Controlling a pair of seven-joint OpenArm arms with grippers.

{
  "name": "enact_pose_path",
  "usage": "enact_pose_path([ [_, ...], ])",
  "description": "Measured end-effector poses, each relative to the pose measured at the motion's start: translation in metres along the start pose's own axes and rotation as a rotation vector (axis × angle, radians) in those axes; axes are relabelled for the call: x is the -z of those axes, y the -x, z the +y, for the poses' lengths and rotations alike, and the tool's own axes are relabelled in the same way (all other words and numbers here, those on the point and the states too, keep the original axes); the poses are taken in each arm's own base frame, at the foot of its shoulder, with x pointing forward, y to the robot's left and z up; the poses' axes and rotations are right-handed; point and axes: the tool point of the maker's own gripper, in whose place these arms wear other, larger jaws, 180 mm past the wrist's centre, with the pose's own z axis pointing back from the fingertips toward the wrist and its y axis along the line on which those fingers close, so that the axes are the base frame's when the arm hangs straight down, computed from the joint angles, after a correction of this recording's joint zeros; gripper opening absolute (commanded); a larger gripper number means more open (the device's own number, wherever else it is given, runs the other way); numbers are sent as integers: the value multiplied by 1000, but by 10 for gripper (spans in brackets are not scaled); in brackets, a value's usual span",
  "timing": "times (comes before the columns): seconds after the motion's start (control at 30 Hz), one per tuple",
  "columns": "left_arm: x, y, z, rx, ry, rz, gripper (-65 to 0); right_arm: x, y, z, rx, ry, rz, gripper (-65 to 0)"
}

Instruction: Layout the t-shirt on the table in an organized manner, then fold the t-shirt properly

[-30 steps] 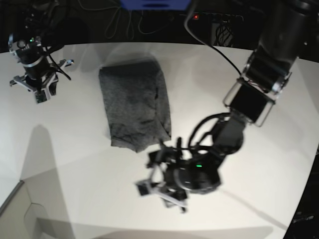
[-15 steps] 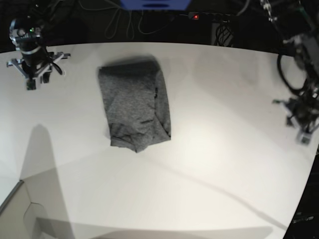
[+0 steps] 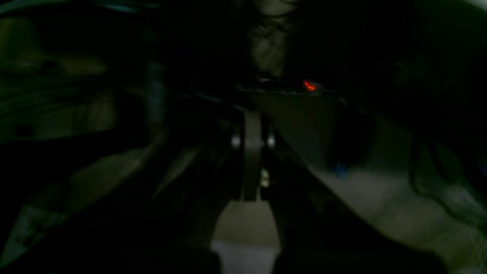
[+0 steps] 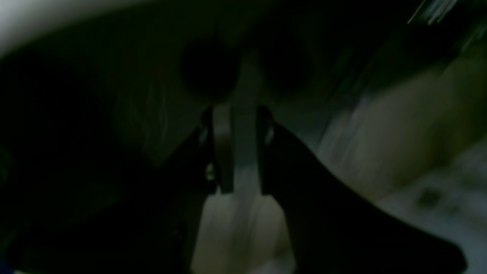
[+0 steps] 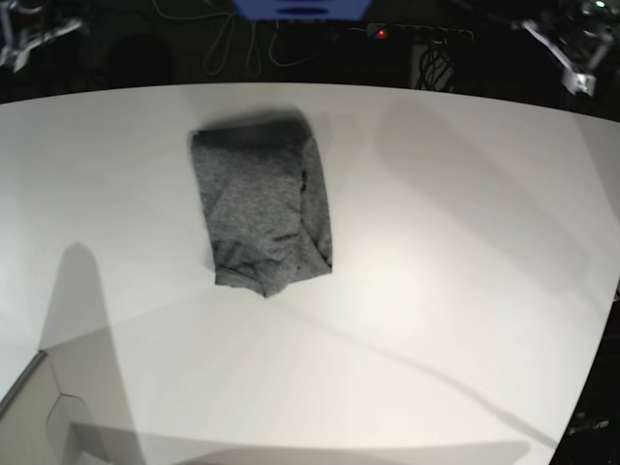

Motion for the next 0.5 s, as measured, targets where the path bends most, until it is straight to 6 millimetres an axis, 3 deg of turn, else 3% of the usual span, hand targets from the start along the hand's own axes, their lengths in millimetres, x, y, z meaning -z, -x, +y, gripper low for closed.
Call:
enact_pose_path([
  [0.1, 47, 44, -49, 6, 129, 57, -648, 29, 57, 40, 4, -147, 169, -650],
  [0.2, 94, 83, -100, -57, 255, 113, -648, 50, 85, 67, -32, -260, 251, -650],
  [0.3, 130, 99, -132, -152, 338, 137, -648, 63, 103, 88, -11, -329, 273, -650],
  [0.4, 154, 108, -159, -251, 403, 147, -648, 72, 124, 126, 28, -418, 271, -650],
  [0.5, 166, 107, -158, -292, 326, 95, -648, 72, 150, 167, 6, -523, 293, -650],
])
